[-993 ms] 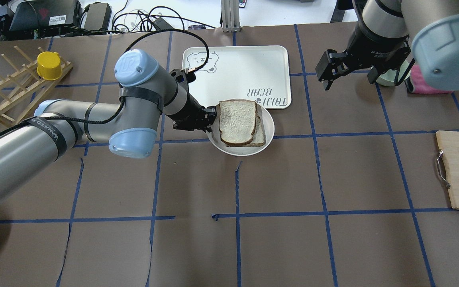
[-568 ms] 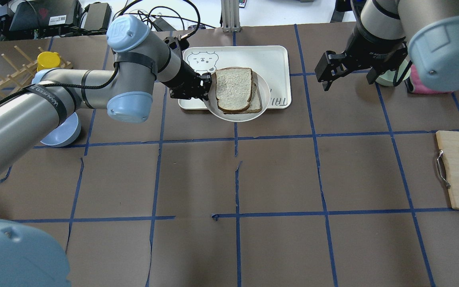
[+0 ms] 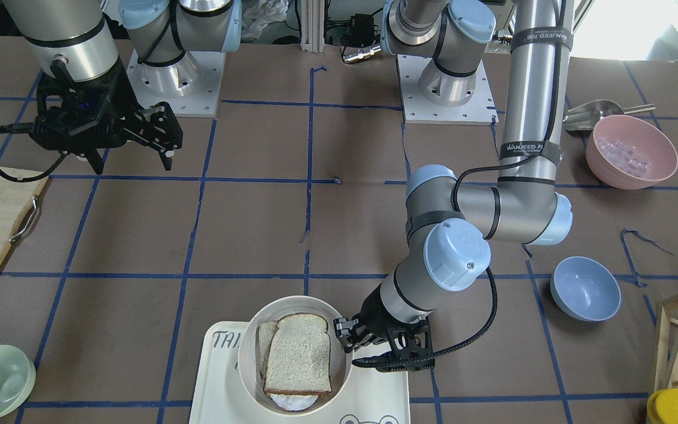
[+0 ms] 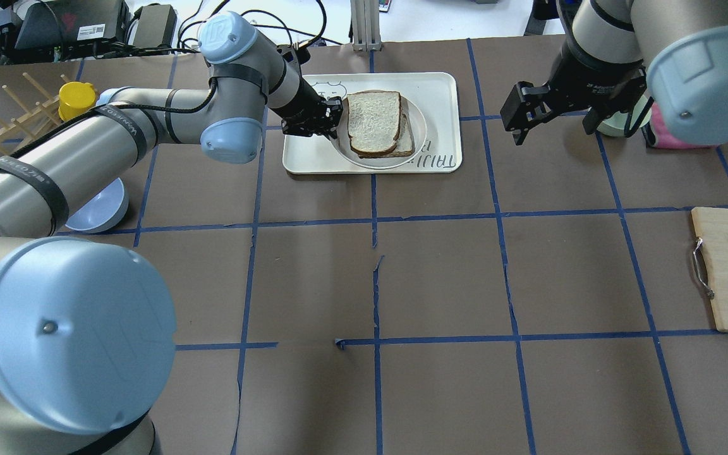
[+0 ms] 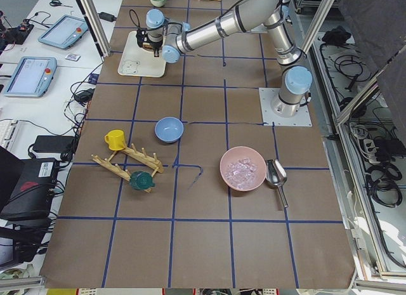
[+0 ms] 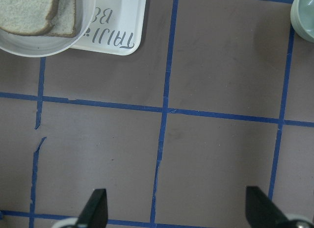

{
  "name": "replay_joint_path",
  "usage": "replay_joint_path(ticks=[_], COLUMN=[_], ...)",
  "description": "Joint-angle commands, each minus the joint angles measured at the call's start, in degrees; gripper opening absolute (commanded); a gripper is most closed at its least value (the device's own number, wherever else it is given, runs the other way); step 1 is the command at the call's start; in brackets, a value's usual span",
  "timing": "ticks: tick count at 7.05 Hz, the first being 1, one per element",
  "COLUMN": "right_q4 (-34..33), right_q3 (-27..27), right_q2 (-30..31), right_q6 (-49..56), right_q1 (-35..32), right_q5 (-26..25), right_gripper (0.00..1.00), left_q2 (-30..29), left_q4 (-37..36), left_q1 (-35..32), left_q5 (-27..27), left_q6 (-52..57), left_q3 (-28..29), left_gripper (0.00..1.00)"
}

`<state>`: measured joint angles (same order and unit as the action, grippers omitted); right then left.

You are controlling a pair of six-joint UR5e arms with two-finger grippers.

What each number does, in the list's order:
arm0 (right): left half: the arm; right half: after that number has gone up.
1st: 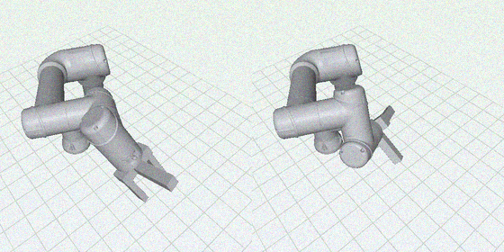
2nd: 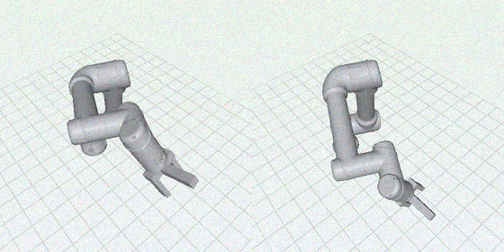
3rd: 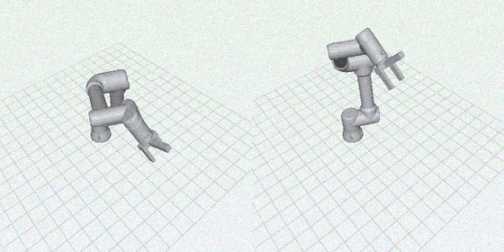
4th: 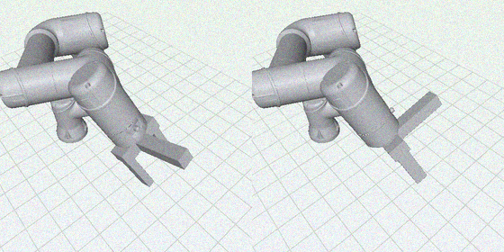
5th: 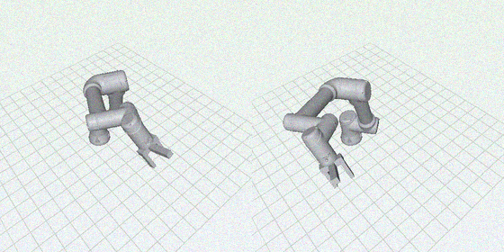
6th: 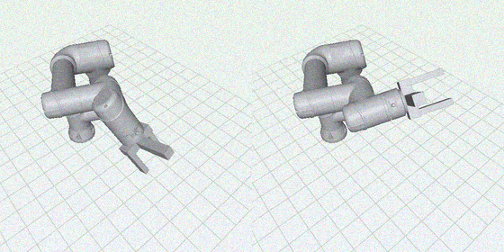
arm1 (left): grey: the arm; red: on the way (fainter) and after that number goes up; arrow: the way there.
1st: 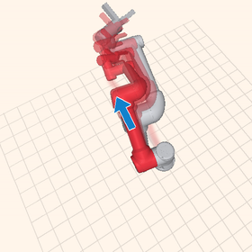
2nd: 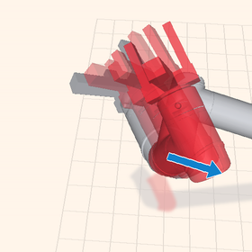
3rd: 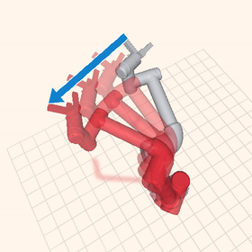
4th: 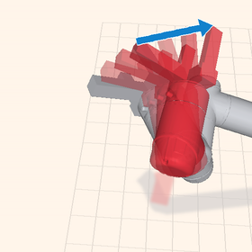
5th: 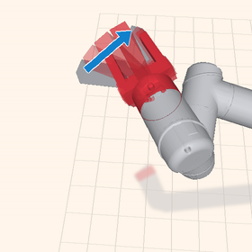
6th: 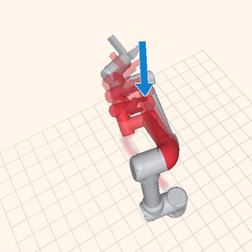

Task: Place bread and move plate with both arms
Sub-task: 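Slide the plate with the left gripper onto the white tray, then open the left gripper and release the plate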

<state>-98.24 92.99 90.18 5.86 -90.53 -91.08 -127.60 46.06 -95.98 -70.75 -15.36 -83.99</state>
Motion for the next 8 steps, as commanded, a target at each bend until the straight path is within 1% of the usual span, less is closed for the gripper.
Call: replay_joint_path(ticks=[1, 2, 4, 5, 6, 7, 8], right_q4=[0.3, 0.5, 0.6, 0.7, 0.7, 0.7, 0.6], right_q3=[0.0, 0.1, 0.1, 0.1, 0.1, 0.1, 0.1], right_q2=[0.0, 0.0, -0.1, -0.1, -0.1, -0.1, -0.1], right_q6=[0.0, 0.0, 0.0, 0.0, 0.0, 0.0, 0.0], right_q1=[0.0, 0.1, 0.1, 0.1, 0.1, 0.1, 0.1], right_q5=[0.0, -0.1, -0.1, -0.1, -0.1, -0.1, -0.1], right_gripper=[1.0, 1.0, 1.0, 1.0, 1.0, 1.0, 1.0], left_q2=[-5.2, -6.2, -5.6, -4.7, -3.0, -0.7, 2.4], left_q4=[-1.0, -1.1, -0.9, -0.3, 2.2, 6.6, 11.7], left_q1=[0.0, 0.0, 0.0, 0.0, -0.1, 0.0, -0.1], left_q5=[0.0, 0.1, 0.3, -0.1, -0.5, -2.6, -6.1], left_q6=[0.1, 0.1, -0.8, -0.7, -0.3, 0.2, 1.1], left_q3=[5.1, 5.8, 5.7, 5.6, 5.1, 5.1, 5.0], left_gripper=[0.0, 0.0, 0.99, 1.0, 1.0, 1.0, 1.0])
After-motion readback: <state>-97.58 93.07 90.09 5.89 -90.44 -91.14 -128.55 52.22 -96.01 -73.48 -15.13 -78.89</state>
